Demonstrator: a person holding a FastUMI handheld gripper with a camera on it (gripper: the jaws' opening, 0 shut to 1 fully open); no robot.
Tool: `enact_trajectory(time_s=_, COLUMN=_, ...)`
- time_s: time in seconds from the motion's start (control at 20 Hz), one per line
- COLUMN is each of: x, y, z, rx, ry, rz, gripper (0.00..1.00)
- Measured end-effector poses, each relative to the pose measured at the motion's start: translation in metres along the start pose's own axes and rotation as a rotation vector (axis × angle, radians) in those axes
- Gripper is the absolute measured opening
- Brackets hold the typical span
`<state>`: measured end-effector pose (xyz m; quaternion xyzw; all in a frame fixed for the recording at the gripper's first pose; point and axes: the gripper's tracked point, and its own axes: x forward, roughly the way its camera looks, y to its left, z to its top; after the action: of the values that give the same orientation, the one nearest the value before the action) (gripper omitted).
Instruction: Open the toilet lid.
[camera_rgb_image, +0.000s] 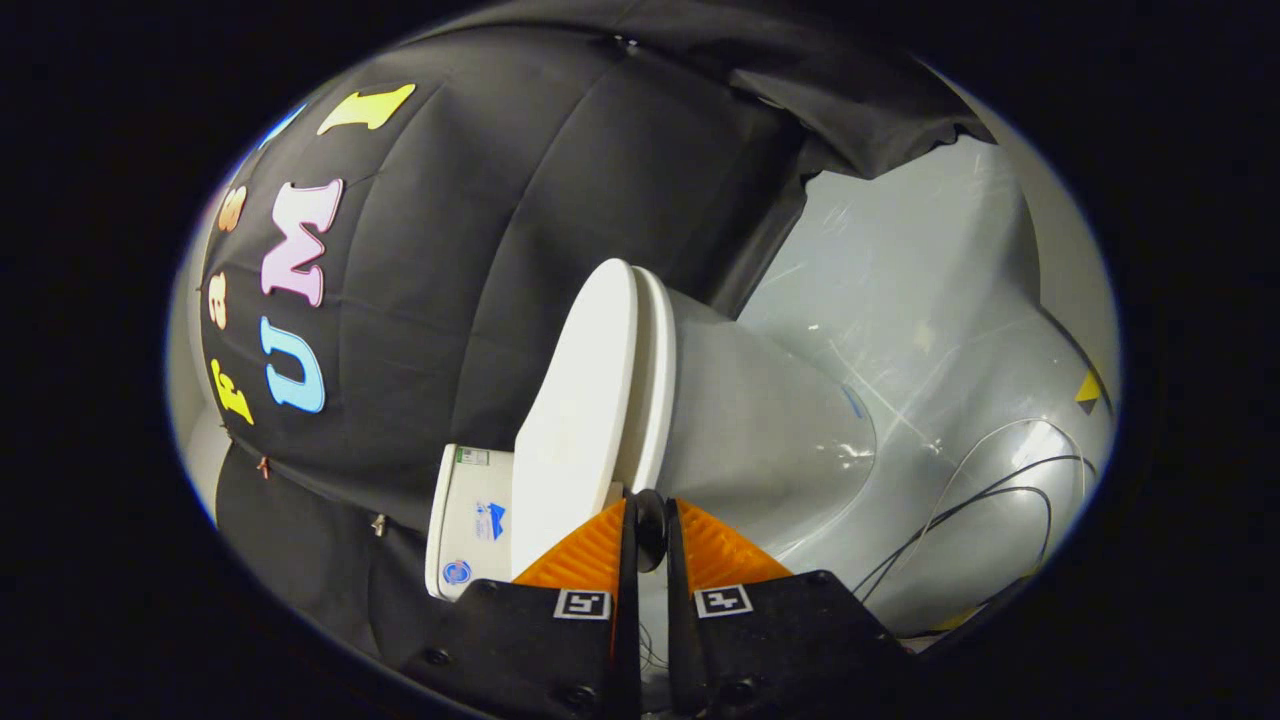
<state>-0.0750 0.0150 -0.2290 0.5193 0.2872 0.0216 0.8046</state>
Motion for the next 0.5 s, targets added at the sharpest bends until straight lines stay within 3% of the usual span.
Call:
enact_trajectory(time_s=0.1, x=0.0, y=-0.006, z=0.009, rx=0.047, ry=-0.004, rz=-0.016, gripper=0.15)
enact_trajectory(time_s=0.15, x=0.017, y=-0.006, z=0.001, rx=0.073, ry=0.016, rz=-0.008, gripper=0.06)
enact_trajectory(time_s=0.5, x=0.0, y=0.001, z=0.002, rx=0.019, ry=0.014, rz=-0.034, gripper=0.06)
